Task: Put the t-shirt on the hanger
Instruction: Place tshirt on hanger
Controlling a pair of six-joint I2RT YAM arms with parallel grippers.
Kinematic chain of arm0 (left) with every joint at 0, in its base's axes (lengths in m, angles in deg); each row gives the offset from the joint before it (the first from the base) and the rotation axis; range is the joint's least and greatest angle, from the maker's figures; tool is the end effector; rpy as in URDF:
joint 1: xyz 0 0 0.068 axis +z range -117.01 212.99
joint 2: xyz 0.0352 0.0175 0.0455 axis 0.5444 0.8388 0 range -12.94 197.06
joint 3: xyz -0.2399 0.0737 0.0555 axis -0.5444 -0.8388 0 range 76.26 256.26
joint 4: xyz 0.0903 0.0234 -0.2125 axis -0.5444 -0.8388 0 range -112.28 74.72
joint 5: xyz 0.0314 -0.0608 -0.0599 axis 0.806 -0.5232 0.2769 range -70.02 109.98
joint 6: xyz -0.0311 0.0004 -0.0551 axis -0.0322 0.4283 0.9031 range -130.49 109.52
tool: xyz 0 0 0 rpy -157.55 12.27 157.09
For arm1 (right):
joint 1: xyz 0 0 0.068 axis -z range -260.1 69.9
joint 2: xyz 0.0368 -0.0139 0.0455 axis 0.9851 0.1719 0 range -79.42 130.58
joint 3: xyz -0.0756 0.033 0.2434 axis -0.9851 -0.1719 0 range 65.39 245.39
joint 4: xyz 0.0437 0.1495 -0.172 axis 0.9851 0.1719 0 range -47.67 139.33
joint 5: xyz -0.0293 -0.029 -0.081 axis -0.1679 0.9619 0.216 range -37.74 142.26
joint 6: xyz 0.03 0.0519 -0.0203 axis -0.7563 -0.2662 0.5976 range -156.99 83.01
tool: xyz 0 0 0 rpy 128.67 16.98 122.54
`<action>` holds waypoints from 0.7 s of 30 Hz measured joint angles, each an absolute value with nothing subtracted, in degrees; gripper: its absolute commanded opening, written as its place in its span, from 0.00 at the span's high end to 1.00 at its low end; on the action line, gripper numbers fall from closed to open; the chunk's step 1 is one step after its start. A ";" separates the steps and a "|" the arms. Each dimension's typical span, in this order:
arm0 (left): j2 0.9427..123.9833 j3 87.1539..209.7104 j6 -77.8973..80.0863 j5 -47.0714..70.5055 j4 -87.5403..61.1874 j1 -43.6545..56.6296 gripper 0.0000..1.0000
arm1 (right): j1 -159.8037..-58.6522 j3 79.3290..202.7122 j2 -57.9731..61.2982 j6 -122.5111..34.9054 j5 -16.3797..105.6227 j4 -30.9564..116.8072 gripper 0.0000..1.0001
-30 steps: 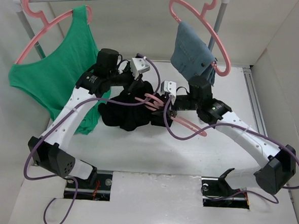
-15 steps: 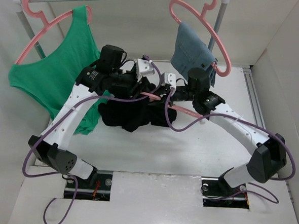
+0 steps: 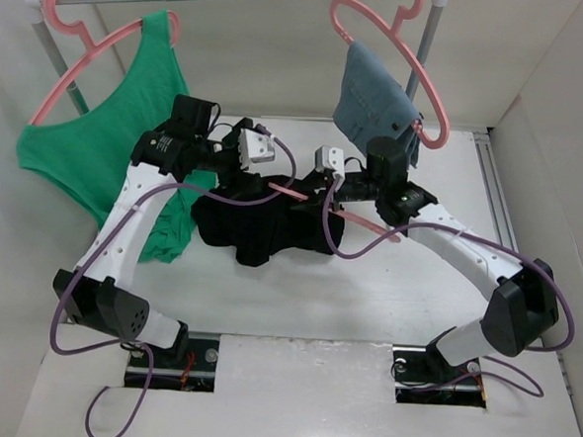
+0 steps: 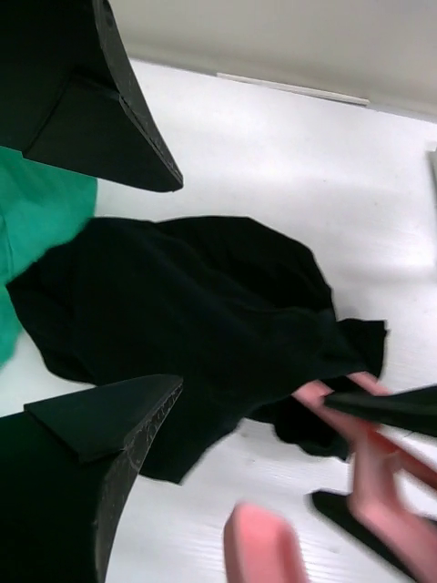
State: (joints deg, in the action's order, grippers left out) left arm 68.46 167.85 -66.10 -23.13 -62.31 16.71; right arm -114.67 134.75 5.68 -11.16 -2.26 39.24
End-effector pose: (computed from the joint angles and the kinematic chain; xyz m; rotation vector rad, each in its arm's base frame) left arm 0.2499 -0.1076 0.3895 1.5011 1.3937 -0.4090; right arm 0.2412 0.2143 0.3377 -1.4259 1.0897 0.9536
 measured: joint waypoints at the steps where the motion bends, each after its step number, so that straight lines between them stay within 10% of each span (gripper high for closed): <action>1: 68.31 167.64 -68.48 -22.98 -63.18 16.89 0.21 | -114.54 134.75 5.68 -11.12 -2.28 39.32 1.00; 21: 69.60 155.48 -87.98 -37.14 -53.45 27.38 0.13 | -113.44 134.75 6.60 -10.84 -4.36 39.17 1.00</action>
State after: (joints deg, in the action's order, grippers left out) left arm 69.60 155.48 -87.98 -37.14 -53.45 27.38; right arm -113.44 134.75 6.60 -10.84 -4.36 39.17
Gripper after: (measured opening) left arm 0.869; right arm 0.464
